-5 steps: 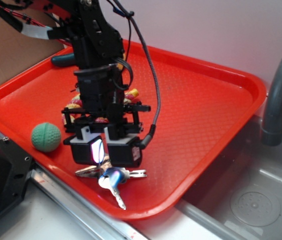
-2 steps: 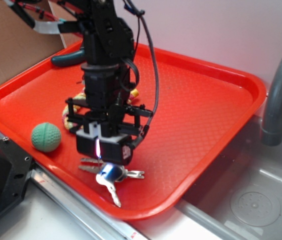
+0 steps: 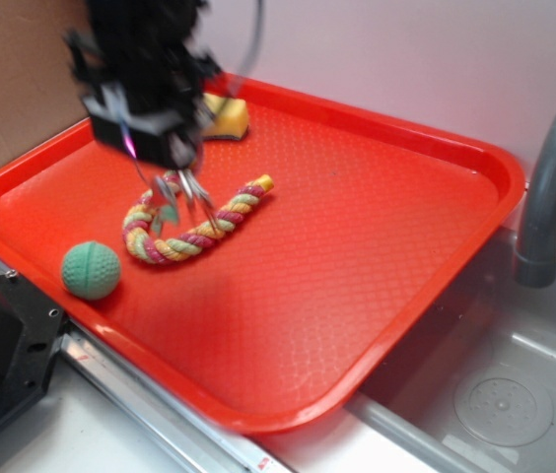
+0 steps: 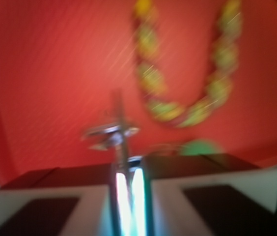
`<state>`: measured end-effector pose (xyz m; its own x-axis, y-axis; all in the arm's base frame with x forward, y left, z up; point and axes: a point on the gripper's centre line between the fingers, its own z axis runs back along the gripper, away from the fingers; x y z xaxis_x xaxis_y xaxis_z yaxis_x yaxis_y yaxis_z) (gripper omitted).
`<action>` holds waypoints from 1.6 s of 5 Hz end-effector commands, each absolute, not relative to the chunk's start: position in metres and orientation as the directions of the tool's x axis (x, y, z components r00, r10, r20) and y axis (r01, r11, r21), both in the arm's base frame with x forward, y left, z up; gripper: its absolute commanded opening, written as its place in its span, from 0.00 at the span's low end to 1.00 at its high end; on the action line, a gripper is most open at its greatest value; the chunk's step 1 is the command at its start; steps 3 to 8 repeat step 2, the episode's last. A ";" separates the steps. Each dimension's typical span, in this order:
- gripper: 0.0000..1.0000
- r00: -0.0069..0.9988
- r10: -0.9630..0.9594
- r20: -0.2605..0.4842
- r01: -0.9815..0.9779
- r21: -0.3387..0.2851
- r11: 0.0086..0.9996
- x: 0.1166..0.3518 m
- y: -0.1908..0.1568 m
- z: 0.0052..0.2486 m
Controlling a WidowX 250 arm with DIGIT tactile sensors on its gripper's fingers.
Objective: Grab the silver keys.
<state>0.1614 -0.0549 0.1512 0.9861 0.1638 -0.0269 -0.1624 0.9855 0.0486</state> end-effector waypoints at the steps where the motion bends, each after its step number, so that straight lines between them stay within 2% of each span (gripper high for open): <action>1: 0.00 0.973 0.146 0.179 -0.157 0.051 0.986 0.155 -0.003 0.259; 2: 0.00 0.971 0.145 0.191 -0.162 0.074 0.984 0.161 0.007 0.262; 8: 0.00 0.971 0.145 0.191 -0.162 0.074 0.984 0.161 0.007 0.262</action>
